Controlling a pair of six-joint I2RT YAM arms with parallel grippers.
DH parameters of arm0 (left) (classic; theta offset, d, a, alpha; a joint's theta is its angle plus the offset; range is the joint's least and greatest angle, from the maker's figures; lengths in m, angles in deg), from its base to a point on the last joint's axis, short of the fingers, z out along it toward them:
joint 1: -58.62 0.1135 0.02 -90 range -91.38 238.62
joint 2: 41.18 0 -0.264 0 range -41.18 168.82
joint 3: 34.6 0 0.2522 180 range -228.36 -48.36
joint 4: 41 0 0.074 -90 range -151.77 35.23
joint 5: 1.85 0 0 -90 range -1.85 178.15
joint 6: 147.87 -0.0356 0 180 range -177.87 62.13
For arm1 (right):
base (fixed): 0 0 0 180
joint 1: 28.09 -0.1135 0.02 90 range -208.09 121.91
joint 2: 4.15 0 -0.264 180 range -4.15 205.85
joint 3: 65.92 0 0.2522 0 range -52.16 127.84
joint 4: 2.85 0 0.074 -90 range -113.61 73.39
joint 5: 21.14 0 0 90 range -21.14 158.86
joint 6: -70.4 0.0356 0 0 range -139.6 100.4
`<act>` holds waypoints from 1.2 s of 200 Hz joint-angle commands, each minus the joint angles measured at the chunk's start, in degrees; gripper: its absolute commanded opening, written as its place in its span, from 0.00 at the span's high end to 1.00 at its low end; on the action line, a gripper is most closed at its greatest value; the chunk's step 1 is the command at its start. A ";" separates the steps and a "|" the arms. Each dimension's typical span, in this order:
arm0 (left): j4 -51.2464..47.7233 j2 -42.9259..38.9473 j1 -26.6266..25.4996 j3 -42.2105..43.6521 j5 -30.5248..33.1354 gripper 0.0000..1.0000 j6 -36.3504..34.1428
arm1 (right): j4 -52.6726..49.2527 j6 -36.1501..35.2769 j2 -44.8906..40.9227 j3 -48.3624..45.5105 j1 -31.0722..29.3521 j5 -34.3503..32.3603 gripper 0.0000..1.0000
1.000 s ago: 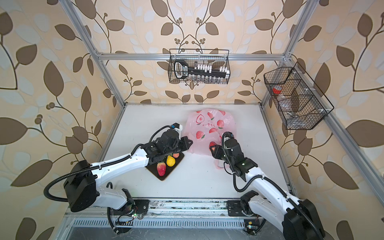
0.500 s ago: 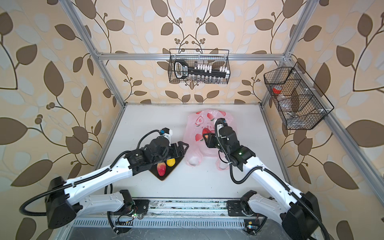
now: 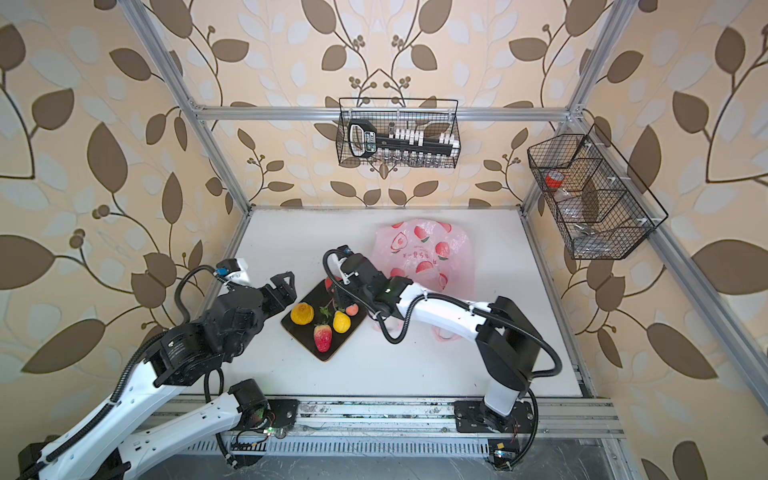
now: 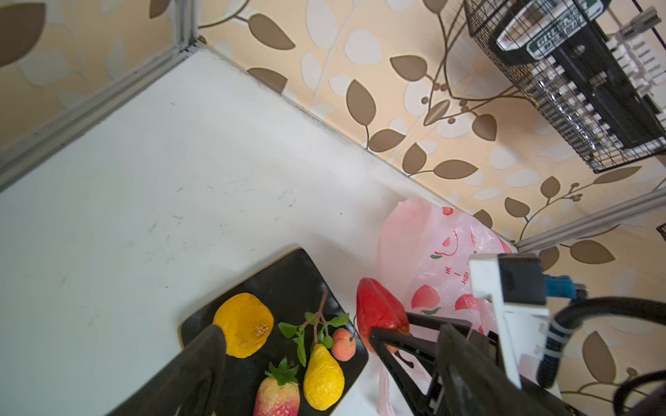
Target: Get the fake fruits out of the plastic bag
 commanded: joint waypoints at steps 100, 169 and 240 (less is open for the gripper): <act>-10.31 -9.40 0.14 4.20 5.23 0.10 5.14 | -4.86 0.76 23.89 19.01 -3.97 -9.33 0.55; -8.18 -7.21 0.11 3.73 4.26 0.10 3.23 | -4.86 0.46 20.99 18.29 -4.17 -6.44 0.35; -2.53 -2.58 0.11 1.02 2.61 0.10 -2.95 | -3.39 0.35 0.32 5.87 -3.06 -6.45 0.37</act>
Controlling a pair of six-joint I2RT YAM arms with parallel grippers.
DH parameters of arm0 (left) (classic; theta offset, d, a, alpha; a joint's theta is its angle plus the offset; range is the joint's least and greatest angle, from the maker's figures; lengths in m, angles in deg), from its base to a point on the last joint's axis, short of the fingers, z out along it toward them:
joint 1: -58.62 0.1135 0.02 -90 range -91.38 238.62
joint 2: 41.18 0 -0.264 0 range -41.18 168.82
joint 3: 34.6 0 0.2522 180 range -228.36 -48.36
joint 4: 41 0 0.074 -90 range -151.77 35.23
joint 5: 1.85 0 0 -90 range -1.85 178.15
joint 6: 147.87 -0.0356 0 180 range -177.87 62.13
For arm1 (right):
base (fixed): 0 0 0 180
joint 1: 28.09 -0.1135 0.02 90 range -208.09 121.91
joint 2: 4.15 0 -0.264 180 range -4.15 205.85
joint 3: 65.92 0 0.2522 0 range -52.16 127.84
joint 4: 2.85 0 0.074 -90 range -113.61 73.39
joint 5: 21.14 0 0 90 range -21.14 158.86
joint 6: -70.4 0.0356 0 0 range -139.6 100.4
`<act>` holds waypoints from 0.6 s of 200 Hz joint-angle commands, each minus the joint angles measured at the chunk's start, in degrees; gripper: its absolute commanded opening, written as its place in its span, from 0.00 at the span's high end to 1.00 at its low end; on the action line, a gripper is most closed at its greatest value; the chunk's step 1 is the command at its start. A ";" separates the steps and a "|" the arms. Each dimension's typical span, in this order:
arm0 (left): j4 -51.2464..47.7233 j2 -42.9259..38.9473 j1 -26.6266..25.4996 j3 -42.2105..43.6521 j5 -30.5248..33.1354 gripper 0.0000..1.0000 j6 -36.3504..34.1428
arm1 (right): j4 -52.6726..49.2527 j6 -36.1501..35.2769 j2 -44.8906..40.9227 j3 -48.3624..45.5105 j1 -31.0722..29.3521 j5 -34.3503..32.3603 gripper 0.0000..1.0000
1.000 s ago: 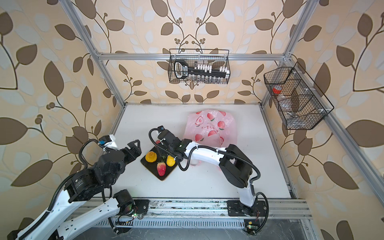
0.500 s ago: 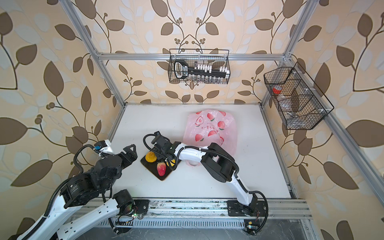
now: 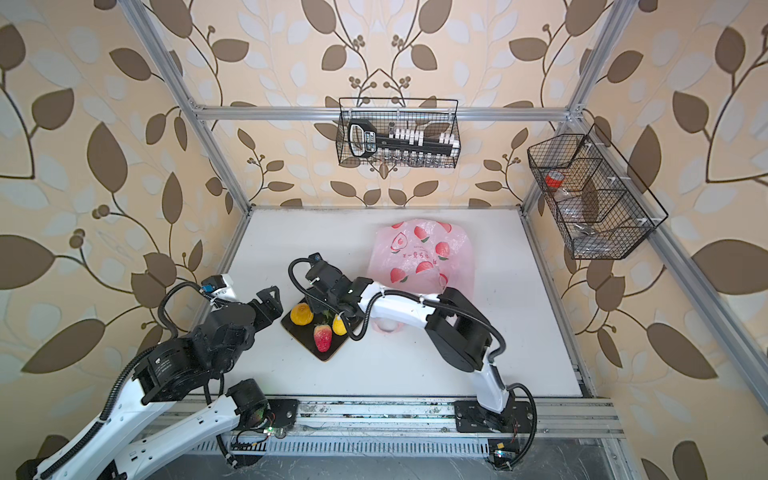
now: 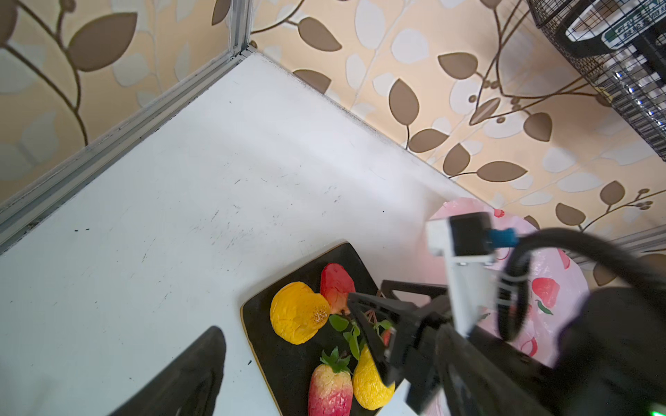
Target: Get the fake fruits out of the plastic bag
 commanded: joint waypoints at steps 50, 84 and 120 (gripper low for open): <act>16.32 8.67 0.04 -3.81 -17.48 0.10 -20.34 | 0.42 4.01 -32.05 -29.20 7.42 -5.09 0.39; 17.36 21.59 -0.98 -9.23 -31.59 0.16 -25.43 | -3.68 8.26 -47.51 -42.98 16.40 -8.00 0.39; 15.79 35.46 -11.65 -15.48 -28.65 0.16 -31.93 | -9.77 9.76 -60.85 -50.76 26.47 -8.83 0.38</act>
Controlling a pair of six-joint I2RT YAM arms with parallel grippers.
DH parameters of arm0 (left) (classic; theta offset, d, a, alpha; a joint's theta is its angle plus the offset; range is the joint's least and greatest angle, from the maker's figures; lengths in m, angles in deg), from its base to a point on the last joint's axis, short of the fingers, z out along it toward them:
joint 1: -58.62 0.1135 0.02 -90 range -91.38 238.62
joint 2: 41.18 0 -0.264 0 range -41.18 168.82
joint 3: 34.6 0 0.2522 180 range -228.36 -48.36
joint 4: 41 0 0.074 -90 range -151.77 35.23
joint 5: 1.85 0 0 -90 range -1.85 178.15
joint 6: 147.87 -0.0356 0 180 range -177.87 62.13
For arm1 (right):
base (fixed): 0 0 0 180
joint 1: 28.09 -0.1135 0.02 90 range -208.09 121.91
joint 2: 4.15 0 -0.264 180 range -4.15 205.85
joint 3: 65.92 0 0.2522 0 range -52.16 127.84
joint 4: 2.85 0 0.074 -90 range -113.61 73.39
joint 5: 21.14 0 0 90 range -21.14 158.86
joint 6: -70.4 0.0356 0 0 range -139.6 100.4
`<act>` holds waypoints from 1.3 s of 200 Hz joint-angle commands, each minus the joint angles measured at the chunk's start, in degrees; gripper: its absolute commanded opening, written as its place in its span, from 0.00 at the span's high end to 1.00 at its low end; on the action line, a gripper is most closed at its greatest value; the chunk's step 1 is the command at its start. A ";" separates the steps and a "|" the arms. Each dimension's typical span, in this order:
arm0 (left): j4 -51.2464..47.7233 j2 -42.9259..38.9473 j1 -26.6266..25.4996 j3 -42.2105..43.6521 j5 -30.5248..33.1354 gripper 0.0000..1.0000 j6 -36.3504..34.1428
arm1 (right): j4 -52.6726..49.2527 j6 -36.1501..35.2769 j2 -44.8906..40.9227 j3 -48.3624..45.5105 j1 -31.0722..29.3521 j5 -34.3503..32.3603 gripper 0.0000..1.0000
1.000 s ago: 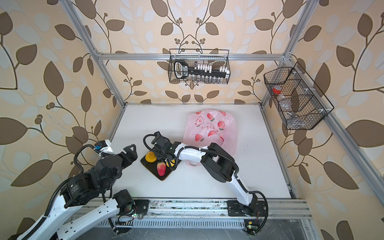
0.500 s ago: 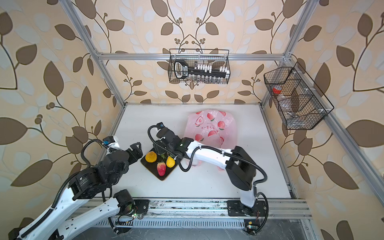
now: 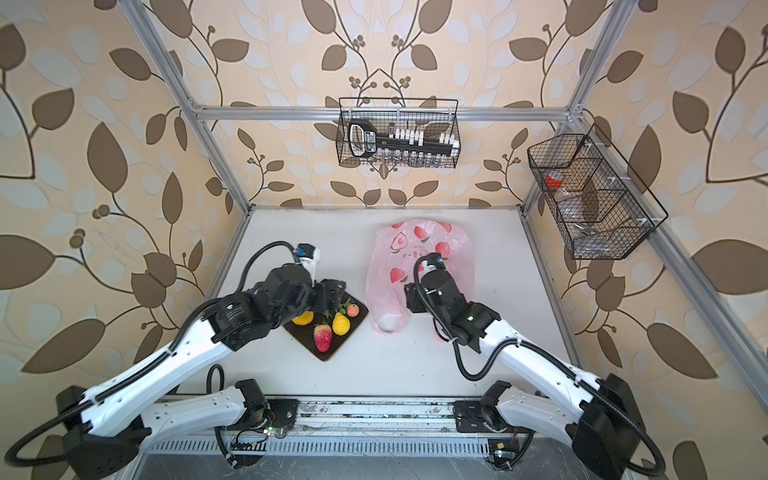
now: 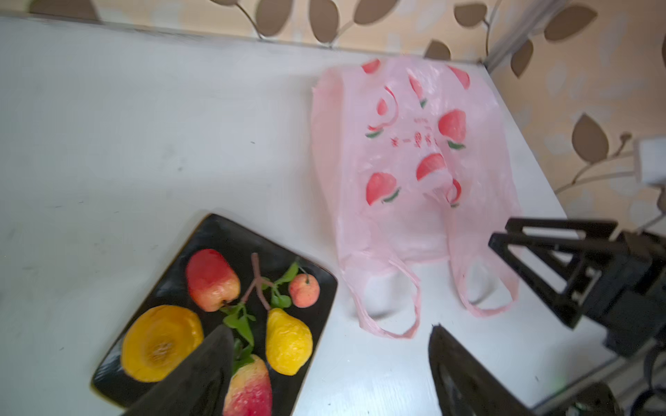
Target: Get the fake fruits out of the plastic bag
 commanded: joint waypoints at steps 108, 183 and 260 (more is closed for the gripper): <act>-9.03 42.45 -15.15 -21.35 -5.63 0.23 -16.34 | -12.54 4.47 -19.30 -5.00 5.78 -5.51 0.38; -9.80 53.14 -15.14 -25.63 2.66 0.55 -16.50 | -13.77 4.91 -20.57 -4.90 5.73 -5.99 0.38; -8.56 48.43 -15.11 -26.06 10.51 1.00 -15.34 | -14.31 5.52 -21.51 -4.39 5.72 -6.50 0.38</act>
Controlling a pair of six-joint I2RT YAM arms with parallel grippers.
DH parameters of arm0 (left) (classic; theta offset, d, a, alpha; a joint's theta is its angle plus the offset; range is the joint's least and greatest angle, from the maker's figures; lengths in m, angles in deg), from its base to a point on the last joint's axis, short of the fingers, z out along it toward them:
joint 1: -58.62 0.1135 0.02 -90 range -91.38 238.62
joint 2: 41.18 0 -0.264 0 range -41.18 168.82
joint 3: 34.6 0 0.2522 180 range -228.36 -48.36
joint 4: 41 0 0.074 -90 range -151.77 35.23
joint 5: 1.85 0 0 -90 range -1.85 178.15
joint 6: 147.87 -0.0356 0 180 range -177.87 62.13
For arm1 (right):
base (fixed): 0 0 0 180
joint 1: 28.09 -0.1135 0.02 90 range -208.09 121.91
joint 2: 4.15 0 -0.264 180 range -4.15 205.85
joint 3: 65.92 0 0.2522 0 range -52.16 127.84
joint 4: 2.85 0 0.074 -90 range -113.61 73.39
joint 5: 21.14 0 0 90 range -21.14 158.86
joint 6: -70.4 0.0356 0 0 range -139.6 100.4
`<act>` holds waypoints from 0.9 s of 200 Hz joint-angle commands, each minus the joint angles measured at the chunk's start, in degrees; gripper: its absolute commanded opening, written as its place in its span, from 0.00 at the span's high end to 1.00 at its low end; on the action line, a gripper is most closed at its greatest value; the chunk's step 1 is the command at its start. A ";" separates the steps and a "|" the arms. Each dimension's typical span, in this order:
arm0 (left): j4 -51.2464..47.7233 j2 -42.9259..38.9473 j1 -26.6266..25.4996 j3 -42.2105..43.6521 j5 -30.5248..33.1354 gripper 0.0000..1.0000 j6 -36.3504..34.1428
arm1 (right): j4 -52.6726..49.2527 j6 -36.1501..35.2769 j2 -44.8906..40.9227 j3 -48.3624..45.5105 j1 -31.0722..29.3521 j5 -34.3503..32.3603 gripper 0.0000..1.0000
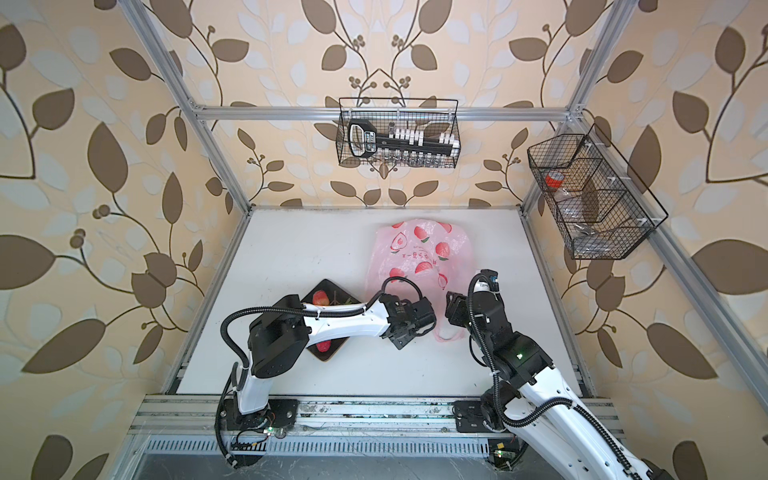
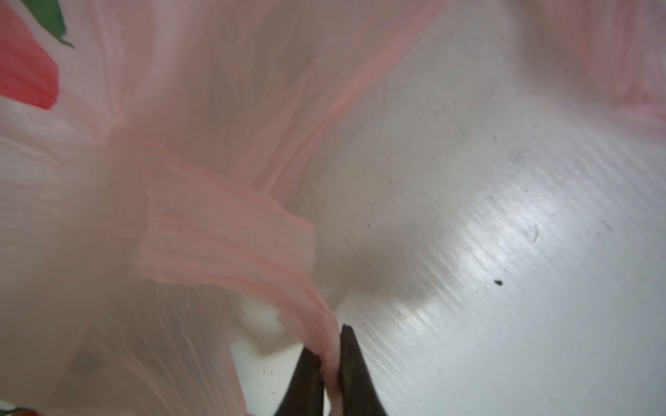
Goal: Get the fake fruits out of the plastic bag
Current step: 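Regrasp the bag handle with the left gripper while the right moves over the bag, then reach the right gripper deep into the bag while the left holds the handle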
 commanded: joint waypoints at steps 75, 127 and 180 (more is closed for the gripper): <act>21.86 -28.25 0.26 9.48 1.56 1.00 7.51 | 10.39 0.96 6.80 -0.64 0.24 9.39 0.39; 33.94 -33.21 0.87 14.56 -2.92 1.00 15.01 | 24.21 3.22 19.33 -3.11 0.32 15.40 0.40; 34.42 -33.38 1.03 15.52 -5.30 1.00 16.71 | 38.31 6.11 33.71 -1.51 0.97 16.64 0.41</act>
